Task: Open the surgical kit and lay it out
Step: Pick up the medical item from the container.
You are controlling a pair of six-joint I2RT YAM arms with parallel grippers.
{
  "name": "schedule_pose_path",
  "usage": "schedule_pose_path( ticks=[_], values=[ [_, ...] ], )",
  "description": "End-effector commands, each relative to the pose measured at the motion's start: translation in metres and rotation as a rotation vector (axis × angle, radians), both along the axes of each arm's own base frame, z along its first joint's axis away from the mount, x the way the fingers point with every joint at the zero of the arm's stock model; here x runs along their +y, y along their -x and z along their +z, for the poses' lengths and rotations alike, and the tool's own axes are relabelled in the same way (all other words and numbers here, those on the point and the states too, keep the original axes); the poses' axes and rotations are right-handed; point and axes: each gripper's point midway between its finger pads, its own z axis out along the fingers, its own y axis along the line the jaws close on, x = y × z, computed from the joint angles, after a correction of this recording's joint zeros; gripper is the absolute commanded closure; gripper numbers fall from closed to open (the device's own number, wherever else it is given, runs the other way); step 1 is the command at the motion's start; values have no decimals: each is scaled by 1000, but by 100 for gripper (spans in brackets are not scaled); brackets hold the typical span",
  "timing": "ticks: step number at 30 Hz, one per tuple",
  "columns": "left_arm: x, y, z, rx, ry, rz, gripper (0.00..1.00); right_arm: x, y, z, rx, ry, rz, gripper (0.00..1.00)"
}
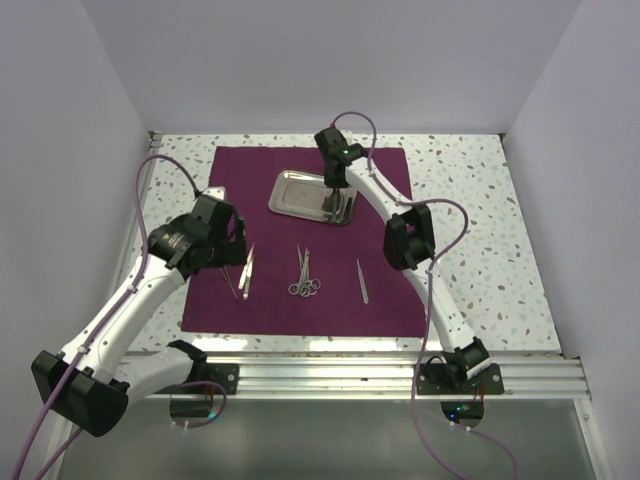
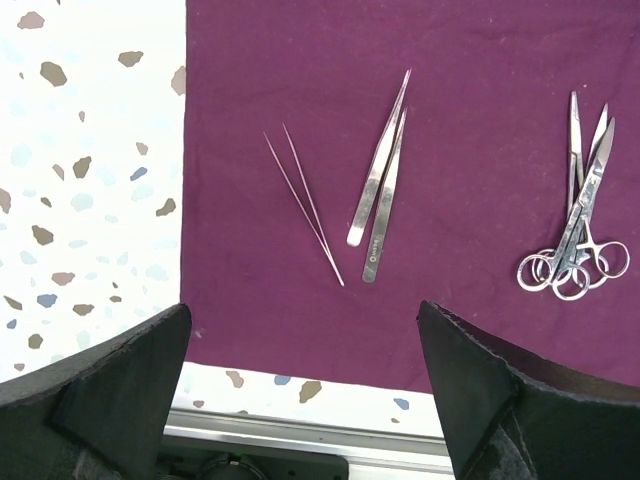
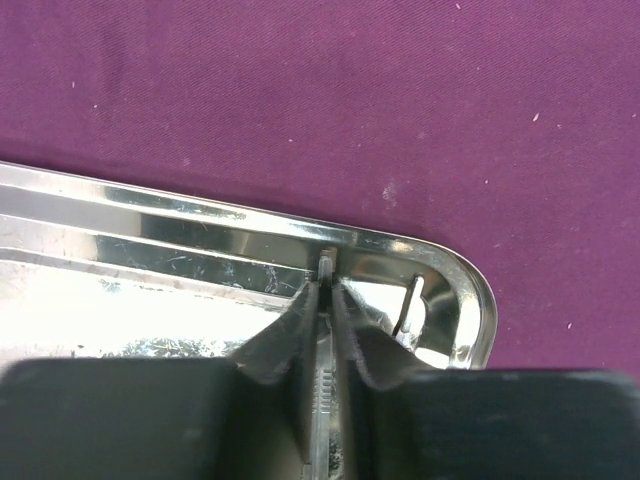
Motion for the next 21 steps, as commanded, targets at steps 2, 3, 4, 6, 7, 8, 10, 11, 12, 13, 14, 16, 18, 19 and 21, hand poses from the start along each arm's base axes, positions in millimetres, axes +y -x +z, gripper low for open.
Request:
schedule_pose_path(
  ticks=[2, 3, 4, 6, 7, 8, 10, 11, 12, 13, 14, 16, 18, 19, 21],
  values=[
    [2, 0, 1, -13, 6, -2, 0, -27, 74, -85, 337, 176, 45, 90],
    [2, 1, 1, -14, 8, 1, 0, -26, 75, -86, 341, 173, 44, 91],
    [2, 2, 2, -17, 10, 2, 0, -27, 76, -88, 349, 170, 43, 93],
    [2, 3, 1, -15, 15, 4, 0, -27, 78, -91, 356, 172, 40, 98],
    [3, 3, 1, -15, 14, 7, 0, -27, 78, -90, 354, 172, 40, 100],
    [2, 3, 1, -14, 16, 8, 0, -26, 77, -89, 352, 170, 42, 100],
    [2, 4, 1, -10, 17, 10, 0, -24, 77, -87, 346, 163, 43, 100],
    [1, 4, 0, -8, 19, 6, 0, -23, 76, -84, 340, 155, 45, 100],
    [1, 4, 0, -6, 21, 10, 0, -19, 70, -74, 312, 135, 49, 100],
    [0, 3, -1, -2, 26, 10, 0, -16, 66, -68, 293, 117, 54, 100],
    [-1, 2, -1, -5, 32, 8, 0, -12, 62, -58, 267, 100, 61, 100],
    [-5, 0, -3, 0, 44, 4, 0, -2, 47, -26, 181, 45, 73, 100],
    [-8, -3, -2, -6, 56, 2, 0, 1, 32, 1, 103, 17, 73, 100],
    [-10, -4, -3, -3, 59, 0, 1, 2, 26, 19, 67, -4, 70, 100],
    [-12, -8, -2, -9, 69, 2, 0, -4, 14, 39, 23, -38, 47, 100]
  ],
)
